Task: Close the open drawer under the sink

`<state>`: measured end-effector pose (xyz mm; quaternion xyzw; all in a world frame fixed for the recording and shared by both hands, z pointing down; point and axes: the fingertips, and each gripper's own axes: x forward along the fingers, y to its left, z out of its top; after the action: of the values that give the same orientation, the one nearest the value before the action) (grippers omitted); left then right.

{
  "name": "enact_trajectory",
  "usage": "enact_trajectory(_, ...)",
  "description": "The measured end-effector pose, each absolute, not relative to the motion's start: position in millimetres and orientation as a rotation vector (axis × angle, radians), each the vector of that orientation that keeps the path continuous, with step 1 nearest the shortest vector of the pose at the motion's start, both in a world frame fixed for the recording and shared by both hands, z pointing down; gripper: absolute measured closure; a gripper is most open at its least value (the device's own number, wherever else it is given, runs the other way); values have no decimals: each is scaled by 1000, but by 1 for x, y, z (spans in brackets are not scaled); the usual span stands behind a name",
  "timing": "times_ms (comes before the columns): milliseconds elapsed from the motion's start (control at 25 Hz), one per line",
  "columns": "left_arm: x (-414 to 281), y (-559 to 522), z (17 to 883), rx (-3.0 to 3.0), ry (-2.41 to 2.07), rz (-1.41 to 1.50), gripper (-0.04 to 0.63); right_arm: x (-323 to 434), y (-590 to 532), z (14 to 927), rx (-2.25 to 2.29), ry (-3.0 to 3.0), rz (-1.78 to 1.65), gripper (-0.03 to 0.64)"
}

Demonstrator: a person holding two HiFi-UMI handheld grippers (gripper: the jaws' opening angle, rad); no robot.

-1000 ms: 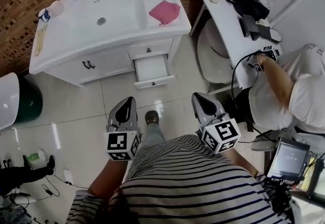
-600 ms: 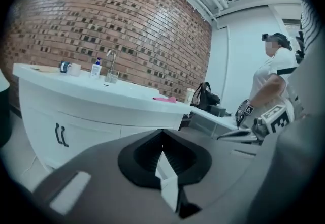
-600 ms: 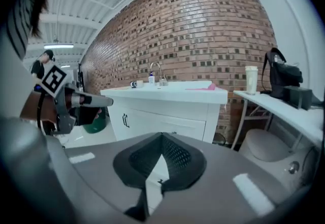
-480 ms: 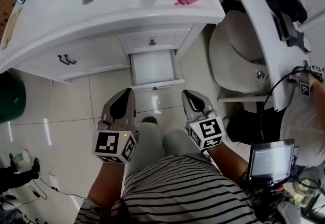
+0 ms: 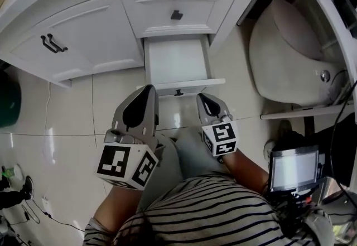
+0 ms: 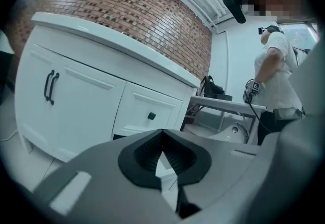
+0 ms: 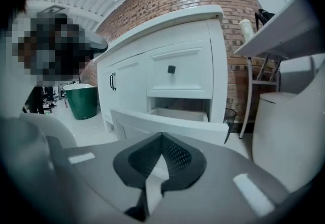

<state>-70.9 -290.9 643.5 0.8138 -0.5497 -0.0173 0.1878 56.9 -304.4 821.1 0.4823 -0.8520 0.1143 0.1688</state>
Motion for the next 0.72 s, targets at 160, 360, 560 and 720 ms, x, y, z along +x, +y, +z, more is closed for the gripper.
enact_trajectory(160,-75,-280,664,2253,-1629,-17,578,58,-317,841,1393,-2411,299,617)
enact_trajectory(360,-76,-282,676,2233,-1668,34,578,61,-326,846,1404,-2409,302,616)
enact_trajectory(560,-78,-290,682,2228,-1684,64,578,61,-333,848,1388,-2433,272,615)
enact_trajectory(720,-84,-301,689,2218,-1696,93,580,59,-351,848,1403,-2431,263,615)
